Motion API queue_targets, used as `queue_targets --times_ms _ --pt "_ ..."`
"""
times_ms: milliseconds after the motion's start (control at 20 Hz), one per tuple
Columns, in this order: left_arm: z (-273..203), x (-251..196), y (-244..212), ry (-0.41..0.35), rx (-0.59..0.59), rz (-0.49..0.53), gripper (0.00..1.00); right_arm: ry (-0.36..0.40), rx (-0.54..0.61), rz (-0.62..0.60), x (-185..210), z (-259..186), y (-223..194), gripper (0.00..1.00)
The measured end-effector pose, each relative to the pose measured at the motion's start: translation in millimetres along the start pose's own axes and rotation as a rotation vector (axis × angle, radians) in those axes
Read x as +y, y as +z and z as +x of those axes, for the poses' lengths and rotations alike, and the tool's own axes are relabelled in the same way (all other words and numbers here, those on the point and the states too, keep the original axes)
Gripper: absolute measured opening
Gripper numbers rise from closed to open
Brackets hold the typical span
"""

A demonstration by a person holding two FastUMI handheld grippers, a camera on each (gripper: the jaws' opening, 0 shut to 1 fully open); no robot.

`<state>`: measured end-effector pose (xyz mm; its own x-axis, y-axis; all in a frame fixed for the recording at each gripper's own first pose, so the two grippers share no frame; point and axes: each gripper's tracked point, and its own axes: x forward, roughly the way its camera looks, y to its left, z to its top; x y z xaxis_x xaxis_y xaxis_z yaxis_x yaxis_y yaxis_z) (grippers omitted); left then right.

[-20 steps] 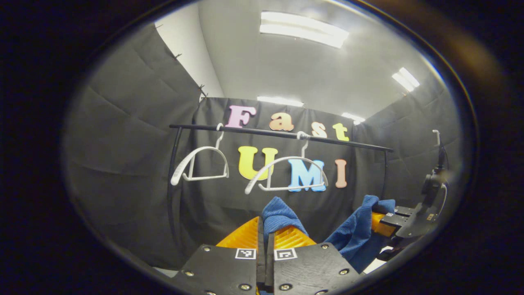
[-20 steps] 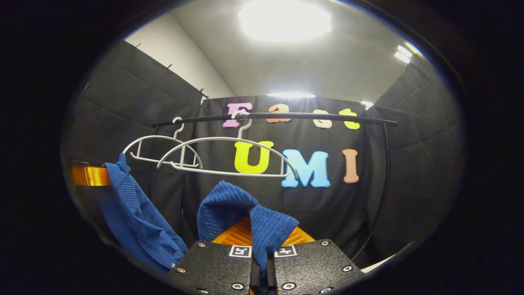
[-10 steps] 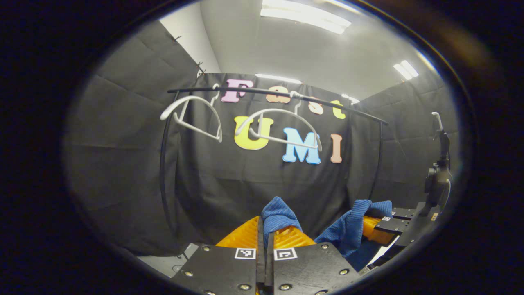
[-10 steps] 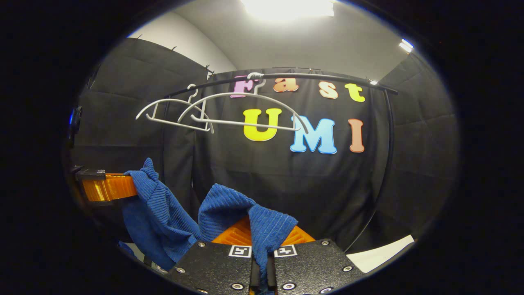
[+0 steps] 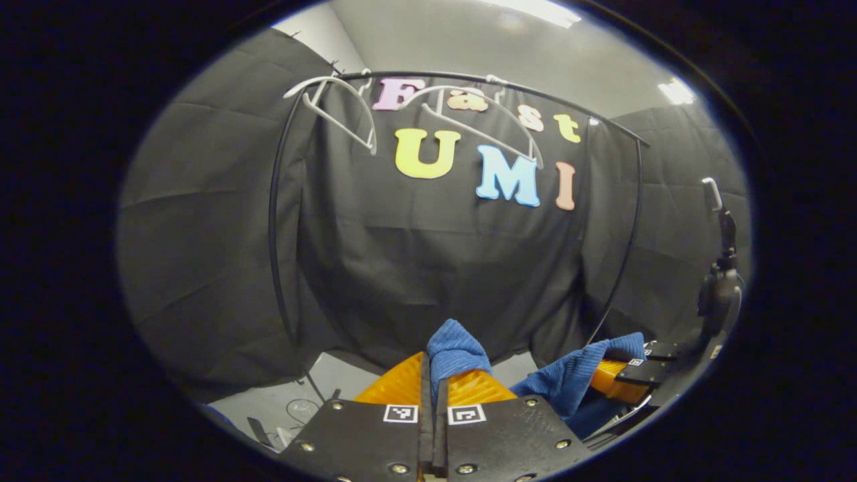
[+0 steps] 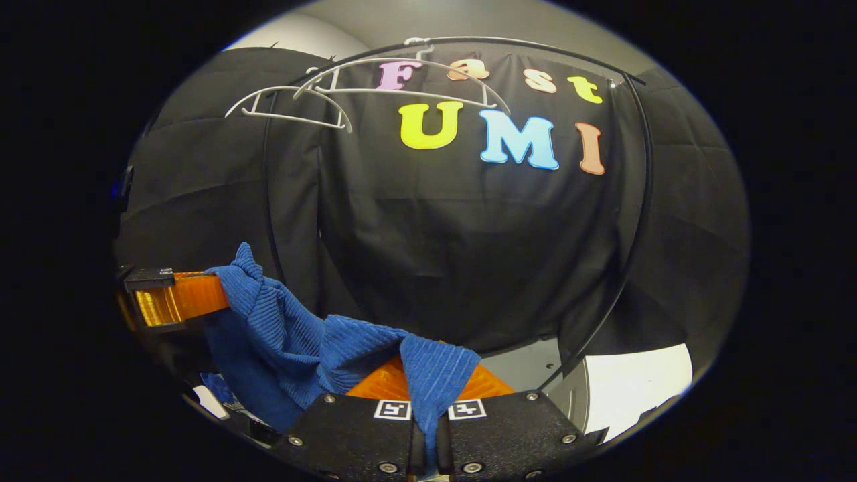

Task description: Grasp the clothes on the hanger with both hands and then place them into the laundry hamper below.

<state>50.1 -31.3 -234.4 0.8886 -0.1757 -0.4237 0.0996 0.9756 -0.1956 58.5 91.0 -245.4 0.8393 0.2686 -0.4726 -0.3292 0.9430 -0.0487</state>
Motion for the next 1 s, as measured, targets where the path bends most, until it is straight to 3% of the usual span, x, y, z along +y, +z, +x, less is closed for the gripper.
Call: queue_targets --times_ms 50,100,200,300,350,400,800,1000 --pt "5 0 -9 0.001 0.023 0.002 0.01 -0.001 0.02 -0.003 -1 1 -10 0.04" --pt "7 0 -19 0.003 0.046 0.004 0.06 -0.001 0.042 -0.006 -1 3 -19 0.05" --pt "9 3 -43 0.003 0.093 0.009 0.01 -0.001 0.084 -0.01 -1 6 -36 0.05" --pt "9 1 -72 0.005 0.142 0.023 0.01 0.0 0.122 -0.015 -3 6 -54 0.05" --pt "12 0 -86 0.005 0.165 0.028 0.06 0.007 0.14 -0.013 -3 6 -62 0.06" --pt "13 0 -99 0.006 0.189 0.033 0.01 0.008 0.155 -0.013 -3 5 -69 0.06" --pt "4 3 -188 0.018 0.413 0.059 0.02 0.018 0.276 -0.04 -2 6 -116 0.06" --pt "-2 3 -206 0.022 0.471 0.041 0.07 0.008 0.313 -0.052 -4 2 -133 0.16"
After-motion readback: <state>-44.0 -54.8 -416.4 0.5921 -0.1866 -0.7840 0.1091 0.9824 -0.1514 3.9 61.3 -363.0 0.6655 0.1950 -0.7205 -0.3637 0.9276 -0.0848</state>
